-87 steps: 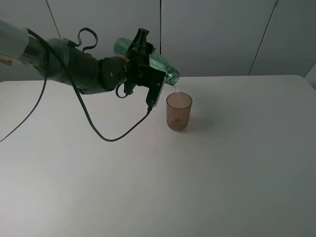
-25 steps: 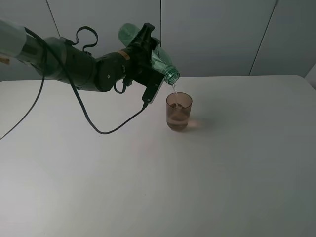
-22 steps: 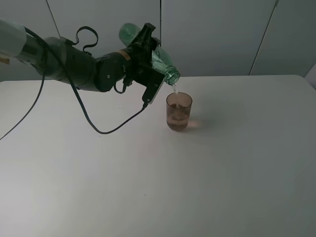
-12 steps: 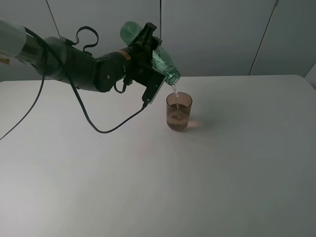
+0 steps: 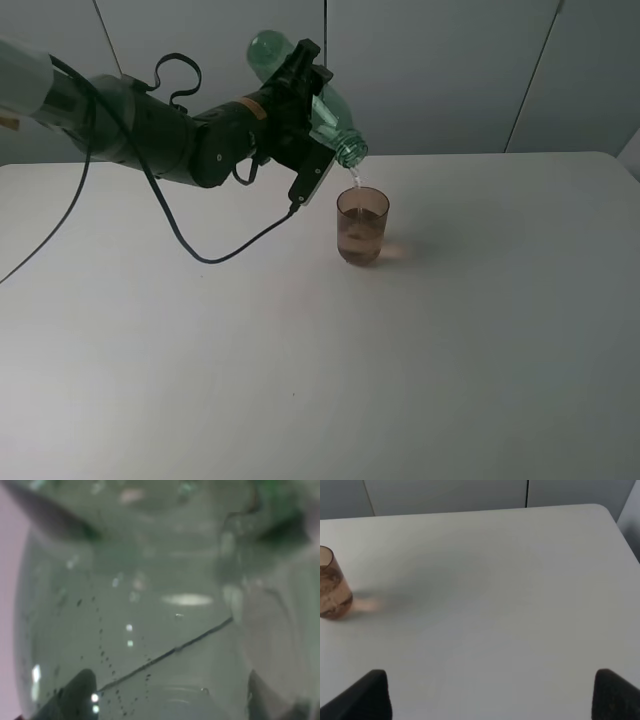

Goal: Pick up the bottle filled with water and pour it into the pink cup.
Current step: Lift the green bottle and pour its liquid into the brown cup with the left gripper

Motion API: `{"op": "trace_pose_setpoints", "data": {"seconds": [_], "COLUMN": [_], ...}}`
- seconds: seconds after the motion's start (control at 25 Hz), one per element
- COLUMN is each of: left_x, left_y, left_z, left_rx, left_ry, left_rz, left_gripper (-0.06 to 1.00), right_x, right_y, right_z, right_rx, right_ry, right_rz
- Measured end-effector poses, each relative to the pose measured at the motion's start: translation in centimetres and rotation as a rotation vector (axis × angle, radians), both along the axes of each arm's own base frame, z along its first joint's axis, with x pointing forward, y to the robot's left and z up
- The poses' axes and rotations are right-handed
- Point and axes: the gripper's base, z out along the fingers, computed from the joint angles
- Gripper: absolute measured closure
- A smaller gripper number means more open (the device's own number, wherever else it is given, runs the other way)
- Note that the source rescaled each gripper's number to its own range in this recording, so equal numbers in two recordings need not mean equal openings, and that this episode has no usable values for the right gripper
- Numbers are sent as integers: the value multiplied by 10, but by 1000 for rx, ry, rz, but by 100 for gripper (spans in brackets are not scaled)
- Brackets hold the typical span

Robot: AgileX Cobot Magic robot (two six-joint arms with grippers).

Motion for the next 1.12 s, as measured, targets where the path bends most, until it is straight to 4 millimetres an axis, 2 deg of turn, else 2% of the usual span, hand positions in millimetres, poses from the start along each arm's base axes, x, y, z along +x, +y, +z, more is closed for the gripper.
{"op": "trace_pose_setpoints", "data": {"seconds": [1.12], "left_x": [-1], "left_y": [-1], "left_z": [1], "left_rx": [10], "left_ry": [-18], "left_rz": [-15], "left_gripper": [92], "right_x": [0], "right_y": [0], "right_z": [0], "right_rx": [0], "right_ry": [0], "right_rz": [0]}}
